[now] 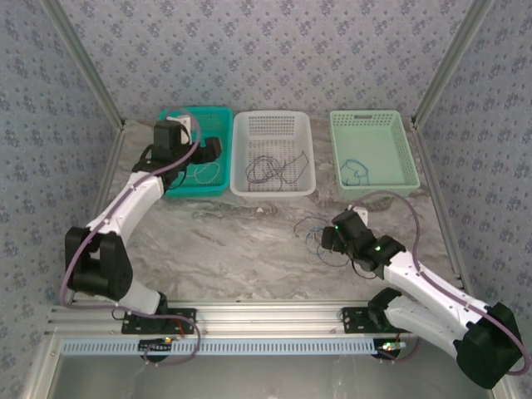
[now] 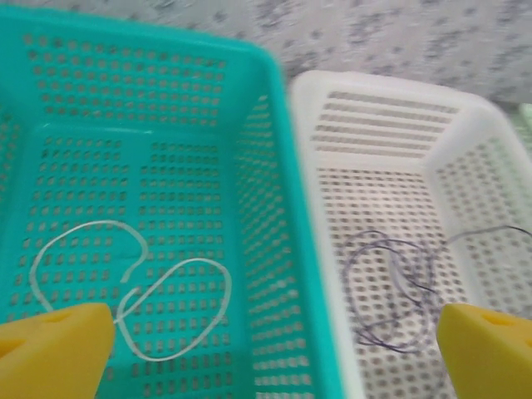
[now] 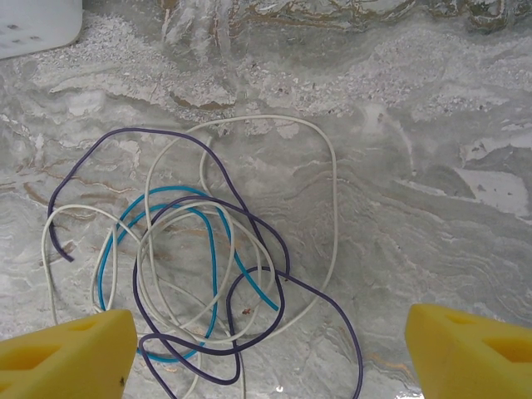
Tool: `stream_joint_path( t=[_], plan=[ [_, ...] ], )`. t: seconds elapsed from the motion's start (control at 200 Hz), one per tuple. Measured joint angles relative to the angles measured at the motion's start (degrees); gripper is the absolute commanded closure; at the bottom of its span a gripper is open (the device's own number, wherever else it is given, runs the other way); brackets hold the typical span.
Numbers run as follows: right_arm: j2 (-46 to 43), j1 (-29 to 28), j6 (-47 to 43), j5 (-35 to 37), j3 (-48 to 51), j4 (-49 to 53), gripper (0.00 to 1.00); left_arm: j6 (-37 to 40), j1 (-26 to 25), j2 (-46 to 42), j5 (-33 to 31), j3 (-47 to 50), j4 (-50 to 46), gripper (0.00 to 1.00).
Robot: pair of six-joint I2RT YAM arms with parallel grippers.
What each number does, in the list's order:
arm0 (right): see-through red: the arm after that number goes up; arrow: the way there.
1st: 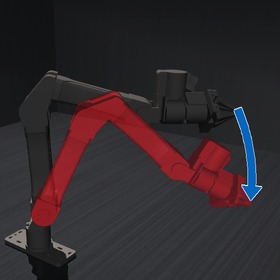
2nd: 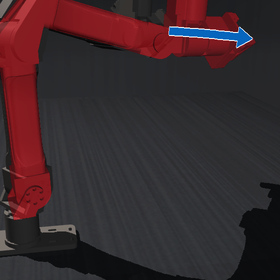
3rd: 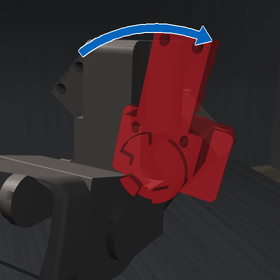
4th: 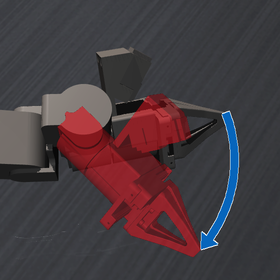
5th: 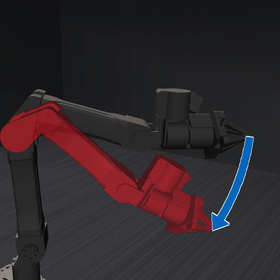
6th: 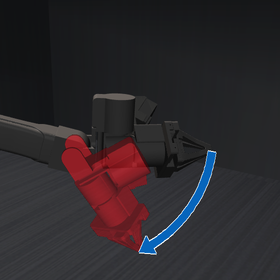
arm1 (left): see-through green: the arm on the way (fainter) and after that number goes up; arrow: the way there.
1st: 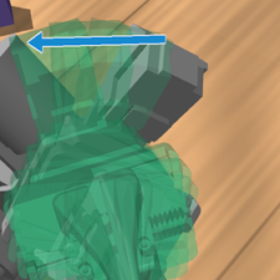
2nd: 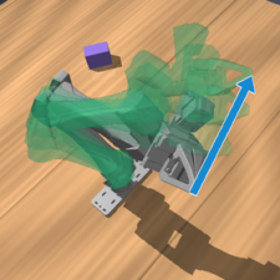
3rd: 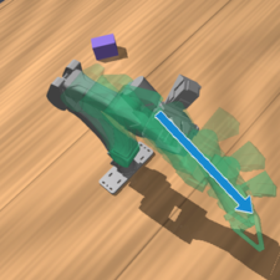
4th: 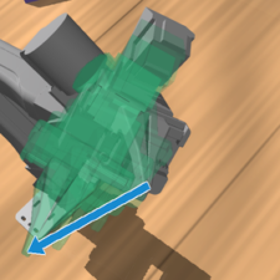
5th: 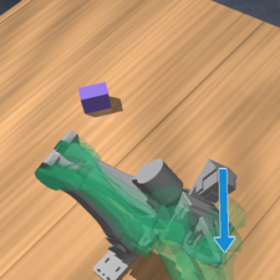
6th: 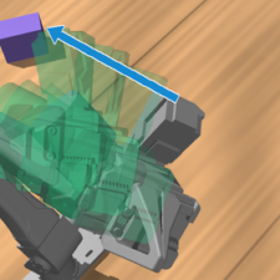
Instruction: Untangle the cables
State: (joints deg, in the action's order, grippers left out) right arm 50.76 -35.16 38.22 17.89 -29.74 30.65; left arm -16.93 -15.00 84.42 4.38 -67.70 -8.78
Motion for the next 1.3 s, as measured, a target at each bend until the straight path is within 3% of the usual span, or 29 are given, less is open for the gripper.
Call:
stream_joint_path(
  t=[0.32,0.62,0.959,1.299],
  plan=[
    [-2.4,6.1,0.15,-2.56,1.16,0.52,0.1,6.21,-13.09,-15.96,1.2,16.72,8.35,0.01],
    [-8.76,14.88,0.17,-10.08,5.27,-2.08,0.2,12.61,-28.5,-15.02,1.64,18.36,8.04,0.01],
    [-5.09,15.43,1.6,-15.82,6.25,-3.26,0.27,11.34,-30.21,-7.34,3.98,20.96,9.03,0.01],
    [-1.18,15.43,3.37,-18.84,6.23,-6.32,0.36,11.32,-30.88,-6.05,4.66,20.96,9.05,0.01]
  ],
)
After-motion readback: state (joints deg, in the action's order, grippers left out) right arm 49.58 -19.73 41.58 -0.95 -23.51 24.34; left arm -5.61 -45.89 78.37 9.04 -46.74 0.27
